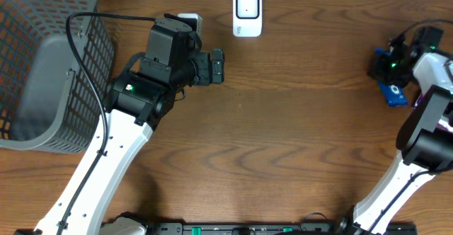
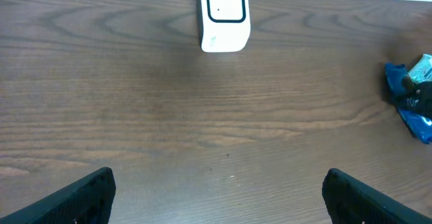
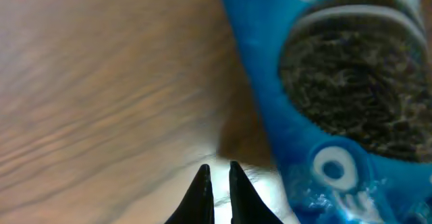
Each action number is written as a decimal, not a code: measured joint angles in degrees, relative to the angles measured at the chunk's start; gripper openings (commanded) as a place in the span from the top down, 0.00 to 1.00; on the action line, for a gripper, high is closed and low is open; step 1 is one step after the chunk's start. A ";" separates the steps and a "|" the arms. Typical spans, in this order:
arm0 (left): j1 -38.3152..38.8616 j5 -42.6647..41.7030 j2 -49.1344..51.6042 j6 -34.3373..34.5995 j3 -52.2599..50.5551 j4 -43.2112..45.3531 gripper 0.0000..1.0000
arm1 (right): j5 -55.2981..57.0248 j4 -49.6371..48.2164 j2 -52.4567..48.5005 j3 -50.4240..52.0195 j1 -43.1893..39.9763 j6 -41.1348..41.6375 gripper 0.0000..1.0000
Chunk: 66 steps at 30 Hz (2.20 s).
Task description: Scan the item barcode
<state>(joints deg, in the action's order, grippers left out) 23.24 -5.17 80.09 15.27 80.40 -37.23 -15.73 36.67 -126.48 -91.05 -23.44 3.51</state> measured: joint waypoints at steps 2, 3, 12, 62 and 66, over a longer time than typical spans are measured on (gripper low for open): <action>0.00 0.00 0.00 -0.02 0.00 0.00 0.02 | 0.79 -1.97 0.04 0.96 -0.33 0.63 0.99; 0.00 0.00 0.00 0.00 0.00 -0.04 0.02 | 1.90 -3.04 0.15 1.16 -0.42 0.92 0.99; 0.00 0.00 0.00 -0.02 0.00 0.00 0.02 | 15.10 -7.52 0.17 1.46 -1.42 1.99 0.94; 0.00 0.00 0.00 -0.02 0.00 0.00 0.02 | -11.89 22.91 72.61 39.56 3.54 9.88 0.01; 0.00 0.00 0.00 -0.02 0.00 0.00 0.02 | -11.93 23.12 72.94 43.56 3.54 12.37 0.01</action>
<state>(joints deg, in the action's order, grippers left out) 23.24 -5.17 80.09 15.25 80.40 -37.23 -27.66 59.79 -53.54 -47.48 -19.90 15.88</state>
